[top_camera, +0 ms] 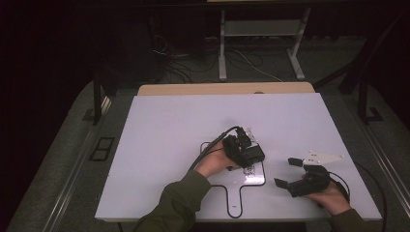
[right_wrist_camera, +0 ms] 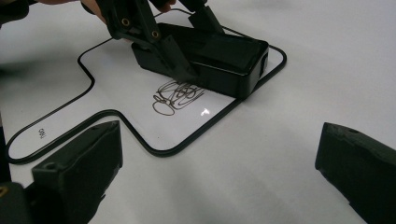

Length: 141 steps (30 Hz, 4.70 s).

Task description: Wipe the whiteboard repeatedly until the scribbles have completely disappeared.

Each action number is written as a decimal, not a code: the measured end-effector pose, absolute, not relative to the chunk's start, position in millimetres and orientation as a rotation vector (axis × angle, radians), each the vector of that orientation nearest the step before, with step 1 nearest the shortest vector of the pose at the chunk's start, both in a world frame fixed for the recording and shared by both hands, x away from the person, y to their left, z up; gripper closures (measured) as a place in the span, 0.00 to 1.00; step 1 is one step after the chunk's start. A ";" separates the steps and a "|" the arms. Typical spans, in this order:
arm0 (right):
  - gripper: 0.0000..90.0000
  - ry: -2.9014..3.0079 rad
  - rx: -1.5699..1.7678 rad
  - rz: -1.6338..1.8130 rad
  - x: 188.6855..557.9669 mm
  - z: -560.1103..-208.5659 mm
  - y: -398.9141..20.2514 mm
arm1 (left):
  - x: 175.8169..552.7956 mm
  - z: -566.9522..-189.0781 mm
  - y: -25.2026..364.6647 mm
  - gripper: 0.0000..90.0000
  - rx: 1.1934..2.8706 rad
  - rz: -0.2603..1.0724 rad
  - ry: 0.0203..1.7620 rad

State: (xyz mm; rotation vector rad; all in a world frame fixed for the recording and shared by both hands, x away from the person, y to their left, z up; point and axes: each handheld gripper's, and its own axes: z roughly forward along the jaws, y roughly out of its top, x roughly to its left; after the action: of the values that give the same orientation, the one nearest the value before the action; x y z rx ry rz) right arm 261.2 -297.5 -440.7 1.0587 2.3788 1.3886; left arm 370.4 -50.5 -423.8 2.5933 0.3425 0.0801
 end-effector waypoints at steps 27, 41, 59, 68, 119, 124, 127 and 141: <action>0.00 2.383 1.061 1.380 261.4 -441.2 -296.7 | 336.9 -424.5 -54.1 0.44 2.585 0.041 0.310; 0.00 2.382 1.059 1.378 261.2 -441.2 -296.6 | 325.0 -424.4 -53.5 0.44 2.587 0.009 0.293; 0.00 2.380 1.058 1.381 261.1 -441.0 -296.7 | 346.5 -423.8 -55.9 0.44 2.597 0.029 0.284; 0.00 2.379 1.057 1.383 261.2 -440.9 -297.0 | 360.0 -422.9 -56.1 0.44 2.615 0.038 0.280; 0.00 2.382 1.063 1.385 261.2 -440.6 -298.9 | 385.1 -421.1 -58.0 0.44 2.646 0.073 0.320; 0.00 2.380 1.064 1.385 261.0 -440.7 -298.6 | 372.8 -420.5 -58.6 0.44 2.662 0.072 0.277; 0.00 2.379 1.066 1.385 260.9 -440.7 -298.5 | 365.4 -420.9 -59.1 0.44 2.657 0.067 0.266; 0.00 2.377 1.065 1.381 260.9 -440.8 -297.9 | 330.8 -421.4 -59.1 0.44 2.658 0.067 0.237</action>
State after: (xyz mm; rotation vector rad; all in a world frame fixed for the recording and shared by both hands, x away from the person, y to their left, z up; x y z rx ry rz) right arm 260.9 -297.9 -440.8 1.0655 2.3772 1.3812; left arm 330.8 -59.1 -421.4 2.6583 0.2371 0.0668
